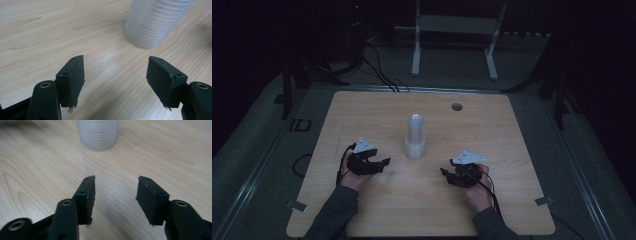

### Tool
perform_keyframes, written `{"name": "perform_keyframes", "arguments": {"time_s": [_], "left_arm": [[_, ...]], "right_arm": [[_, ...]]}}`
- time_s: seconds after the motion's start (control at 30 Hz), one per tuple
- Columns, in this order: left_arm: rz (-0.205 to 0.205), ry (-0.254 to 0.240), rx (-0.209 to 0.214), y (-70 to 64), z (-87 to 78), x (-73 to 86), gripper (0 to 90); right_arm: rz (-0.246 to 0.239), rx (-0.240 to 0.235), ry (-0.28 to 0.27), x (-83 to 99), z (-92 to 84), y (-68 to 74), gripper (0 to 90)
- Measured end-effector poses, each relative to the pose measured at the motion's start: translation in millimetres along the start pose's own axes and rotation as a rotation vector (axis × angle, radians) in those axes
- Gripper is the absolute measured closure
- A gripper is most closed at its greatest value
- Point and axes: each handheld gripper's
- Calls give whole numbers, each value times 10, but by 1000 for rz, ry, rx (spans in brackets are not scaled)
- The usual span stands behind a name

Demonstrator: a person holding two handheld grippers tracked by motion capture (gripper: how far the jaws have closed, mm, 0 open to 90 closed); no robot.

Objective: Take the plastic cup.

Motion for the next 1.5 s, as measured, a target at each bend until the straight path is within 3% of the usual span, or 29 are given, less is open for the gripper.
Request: {"name": "perform_keyframes", "arguments": {"time_s": [0.37,0.67,1.07,1.5], "left_arm": [[39,-38,22,-59,-147,-123,309],[96,-71,27,-102,-295,-307,308],[162,-91,34,-173,-414,-577,308],[199,-105,41,-247,-494,-830,273]], "right_arm": [[-42,-12,-37,-193,-28,74,479],[-63,-18,-42,-386,29,122,488],[-49,-35,-61,-552,108,87,461],[-27,-40,-77,-640,169,54,435]]}}
Point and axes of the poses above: each handheld gripper's, and its own axes: z roughly forward along the jaws, x roughly out of its underside, y roughly to its left, and after that the axes turned 13 degrees about y, right-handed
